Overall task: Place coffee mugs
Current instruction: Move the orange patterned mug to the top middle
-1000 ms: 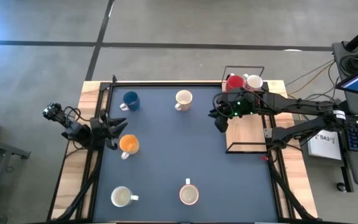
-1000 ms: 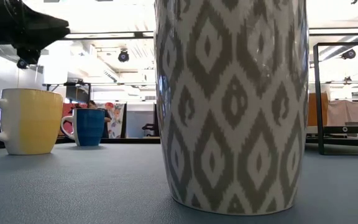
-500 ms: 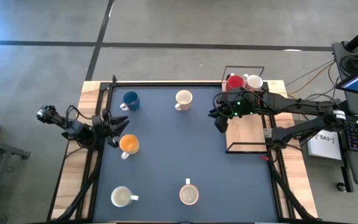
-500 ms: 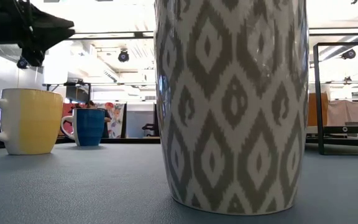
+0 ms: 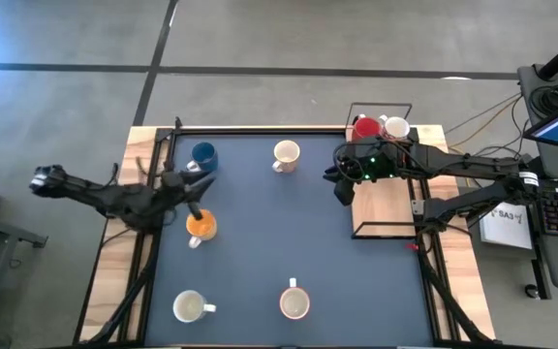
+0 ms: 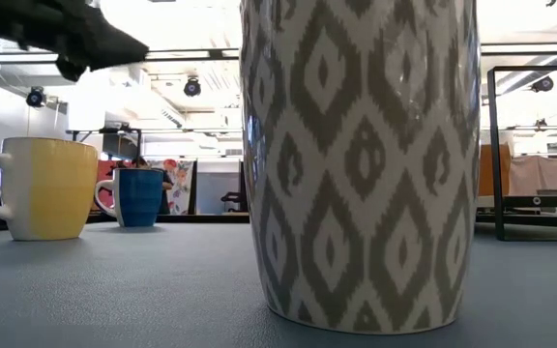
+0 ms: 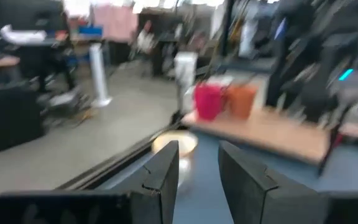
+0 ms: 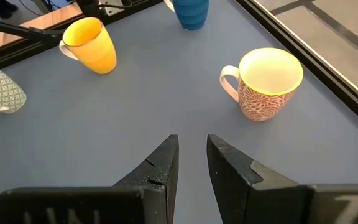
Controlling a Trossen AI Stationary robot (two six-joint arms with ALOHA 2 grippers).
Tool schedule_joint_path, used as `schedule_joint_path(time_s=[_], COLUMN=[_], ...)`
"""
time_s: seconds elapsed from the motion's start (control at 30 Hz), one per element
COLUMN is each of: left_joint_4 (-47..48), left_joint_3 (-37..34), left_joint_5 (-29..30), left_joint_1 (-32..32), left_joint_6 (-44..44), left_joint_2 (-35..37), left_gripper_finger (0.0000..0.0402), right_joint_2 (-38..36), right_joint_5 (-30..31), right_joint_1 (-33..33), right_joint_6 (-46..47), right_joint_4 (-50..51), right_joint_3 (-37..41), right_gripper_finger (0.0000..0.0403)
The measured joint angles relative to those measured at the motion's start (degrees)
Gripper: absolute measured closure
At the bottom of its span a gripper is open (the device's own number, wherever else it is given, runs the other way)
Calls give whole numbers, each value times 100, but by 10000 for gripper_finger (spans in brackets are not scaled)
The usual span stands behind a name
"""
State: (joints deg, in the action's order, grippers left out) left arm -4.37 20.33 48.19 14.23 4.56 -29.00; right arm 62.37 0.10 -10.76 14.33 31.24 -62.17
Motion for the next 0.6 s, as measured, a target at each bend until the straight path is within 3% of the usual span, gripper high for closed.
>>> schedule_joint_path(time_s=[0.1,0.37,0.47,0.6], left_joint_4=[707,940,956,887], left_joint_3=[465,1465,1665,1986], left_joint_5=[-525,-3097,-3613,-3719], left_joint_1=[-547,-2210,-2697,-3140], left_joint_6=[327,-205,-628,-1382], left_joint_2=[-568,-2053,-2620,-3385], left_gripper_finger=[306,306,306,306], right_joint_2=[0,-2,-4,-4], right_joint_5=[-2,-4,-4,-5], right_joint_1=[0,0,0,0], right_joint_6=[19,225,224,225], right_joint_4=[0,90,348,772], right_joint_3=[0,0,0,0], right_gripper_finger=[330,330,327,313])
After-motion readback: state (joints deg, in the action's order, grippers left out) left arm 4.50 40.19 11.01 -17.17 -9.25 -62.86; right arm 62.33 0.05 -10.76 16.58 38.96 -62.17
